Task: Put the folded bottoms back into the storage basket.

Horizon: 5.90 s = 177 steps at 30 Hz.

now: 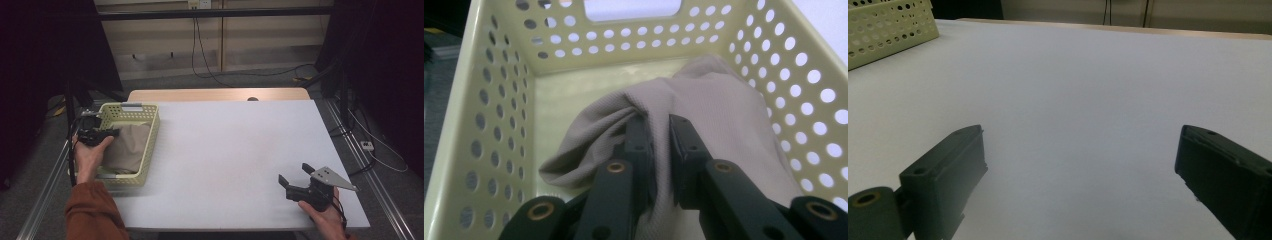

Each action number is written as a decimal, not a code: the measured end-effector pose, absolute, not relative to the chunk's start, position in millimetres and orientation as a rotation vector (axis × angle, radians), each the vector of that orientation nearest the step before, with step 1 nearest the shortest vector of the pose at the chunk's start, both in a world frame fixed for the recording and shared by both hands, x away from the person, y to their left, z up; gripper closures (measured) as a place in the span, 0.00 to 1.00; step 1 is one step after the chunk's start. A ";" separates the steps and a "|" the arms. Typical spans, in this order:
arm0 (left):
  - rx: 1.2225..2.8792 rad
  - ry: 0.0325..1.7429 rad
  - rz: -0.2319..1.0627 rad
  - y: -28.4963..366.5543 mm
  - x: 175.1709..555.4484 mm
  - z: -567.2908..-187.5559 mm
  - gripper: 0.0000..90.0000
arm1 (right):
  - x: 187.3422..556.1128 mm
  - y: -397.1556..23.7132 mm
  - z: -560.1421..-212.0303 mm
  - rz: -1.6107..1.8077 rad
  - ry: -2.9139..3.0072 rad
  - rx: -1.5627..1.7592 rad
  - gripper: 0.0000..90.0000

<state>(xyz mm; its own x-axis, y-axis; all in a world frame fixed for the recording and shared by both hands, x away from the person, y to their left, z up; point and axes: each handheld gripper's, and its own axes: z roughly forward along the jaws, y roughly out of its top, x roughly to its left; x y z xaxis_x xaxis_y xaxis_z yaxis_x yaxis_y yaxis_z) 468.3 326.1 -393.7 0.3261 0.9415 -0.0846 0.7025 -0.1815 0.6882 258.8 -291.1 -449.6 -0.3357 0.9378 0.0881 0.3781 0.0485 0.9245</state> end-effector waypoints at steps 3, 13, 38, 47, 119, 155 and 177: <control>1.953 1.475 0.476 328.6 468.1 -395.1 0.89 | 259.1 -291.6 -449.9 1.274 1.765 1.323 0.06; 1.944 1.473 0.573 332.4 463.2 -383.5 0.71 | 258.4 -291.9 -449.5 1.277 1.766 1.322 0.06; 2.145 1.470 0.378 292.3 491.7 -420.4 0.98 | 258.1 -292.0 -449.6 1.274 1.763 1.325 0.06; 2.307 1.449 0.289 286.1 492.5 -426.6 1.00 | 258.0 -291.5 -449.8 1.270 1.765 1.323 0.07; 2.032 1.585 0.431 317.6 505.0 -431.7 0.93 | 261.2 -292.1 -451.5 1.272 1.770 1.329 0.06; 1.889 1.354 0.639 317.5 478.7 -394.5 0.15 | 266.0 -291.5 -452.8 1.285 1.774 1.338 0.06; 1.821 1.203 0.664 318.7 446.4 -375.5 0.06 | 264.4 -289.8 -451.1 1.279 1.766 1.336 0.06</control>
